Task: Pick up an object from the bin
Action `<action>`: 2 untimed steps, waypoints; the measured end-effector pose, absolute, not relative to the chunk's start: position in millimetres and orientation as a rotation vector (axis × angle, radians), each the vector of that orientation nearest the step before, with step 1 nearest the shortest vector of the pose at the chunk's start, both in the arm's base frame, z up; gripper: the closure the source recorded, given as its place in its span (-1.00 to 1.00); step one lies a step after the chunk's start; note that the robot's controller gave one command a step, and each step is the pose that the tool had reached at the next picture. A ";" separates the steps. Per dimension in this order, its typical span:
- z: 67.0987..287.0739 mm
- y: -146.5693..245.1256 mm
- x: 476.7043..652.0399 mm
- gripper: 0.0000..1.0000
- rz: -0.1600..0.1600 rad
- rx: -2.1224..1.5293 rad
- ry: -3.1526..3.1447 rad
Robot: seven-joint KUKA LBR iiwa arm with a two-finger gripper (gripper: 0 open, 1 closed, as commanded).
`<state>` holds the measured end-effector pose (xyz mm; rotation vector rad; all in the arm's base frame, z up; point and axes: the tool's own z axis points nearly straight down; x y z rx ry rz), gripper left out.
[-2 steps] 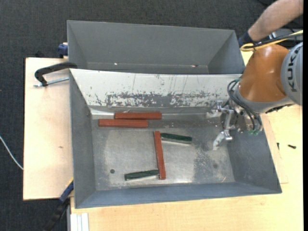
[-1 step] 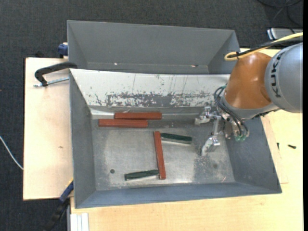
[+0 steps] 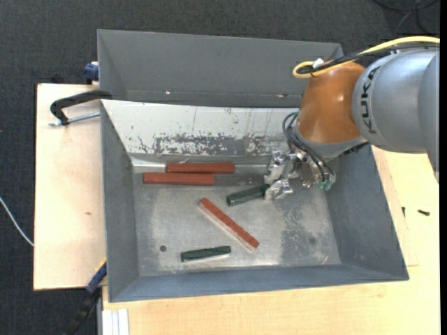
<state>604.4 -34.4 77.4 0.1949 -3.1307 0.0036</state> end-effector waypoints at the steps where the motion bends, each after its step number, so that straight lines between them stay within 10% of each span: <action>1: 77.4 -34.3 604.6 1.00 0.004 0.195 -3.131; 2: 270.9 -36.7 593.3 1.00 0.001 0.190 -3.148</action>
Offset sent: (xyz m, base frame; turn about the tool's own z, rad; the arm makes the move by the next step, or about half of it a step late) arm -0.0131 -0.0032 0.1884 0.0035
